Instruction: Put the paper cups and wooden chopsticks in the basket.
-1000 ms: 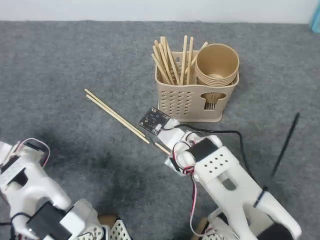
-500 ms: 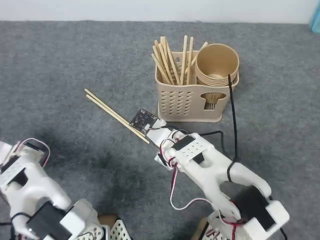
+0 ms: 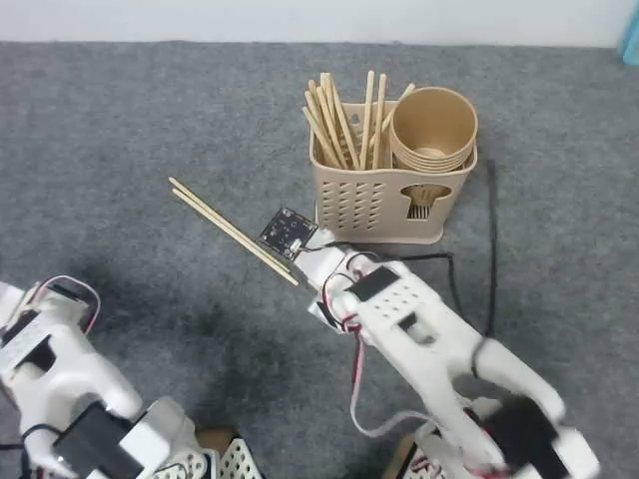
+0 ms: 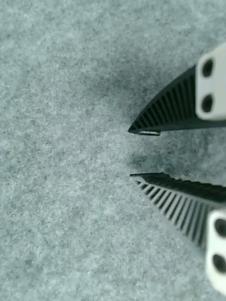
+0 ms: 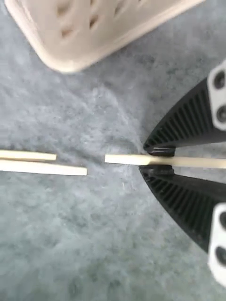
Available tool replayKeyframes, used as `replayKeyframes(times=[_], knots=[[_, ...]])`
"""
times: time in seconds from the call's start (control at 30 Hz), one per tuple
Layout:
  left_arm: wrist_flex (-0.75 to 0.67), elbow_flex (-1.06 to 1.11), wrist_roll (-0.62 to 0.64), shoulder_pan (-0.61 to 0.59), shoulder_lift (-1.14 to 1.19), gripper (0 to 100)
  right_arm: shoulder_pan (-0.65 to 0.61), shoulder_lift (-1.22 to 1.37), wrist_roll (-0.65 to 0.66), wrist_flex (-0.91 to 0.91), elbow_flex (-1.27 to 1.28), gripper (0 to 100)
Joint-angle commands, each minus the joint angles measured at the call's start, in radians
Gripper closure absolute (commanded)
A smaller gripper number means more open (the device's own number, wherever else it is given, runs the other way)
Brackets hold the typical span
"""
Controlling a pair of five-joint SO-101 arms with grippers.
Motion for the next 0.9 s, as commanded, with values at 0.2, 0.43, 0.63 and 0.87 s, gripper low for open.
replayKeyframes(times=[0.2,0.43,0.63,0.87], knots=[[0.000,-0.044,0.009,-0.002,-0.003,87,0.010,-0.756,-0.236,0.119,0.005,99.1],[0.000,-0.044,0.009,-0.002,-0.003,87,0.016,-1.164,-0.387,-0.223,0.249,99.1],[0.002,-0.044,0.008,-0.002,-0.003,87,0.019,-1.265,-0.384,-0.604,0.284,99.1],[0.002,-0.044,0.008,-0.002,-0.003,87,0.185,-1.015,-0.382,-0.855,0.021,99.1]])
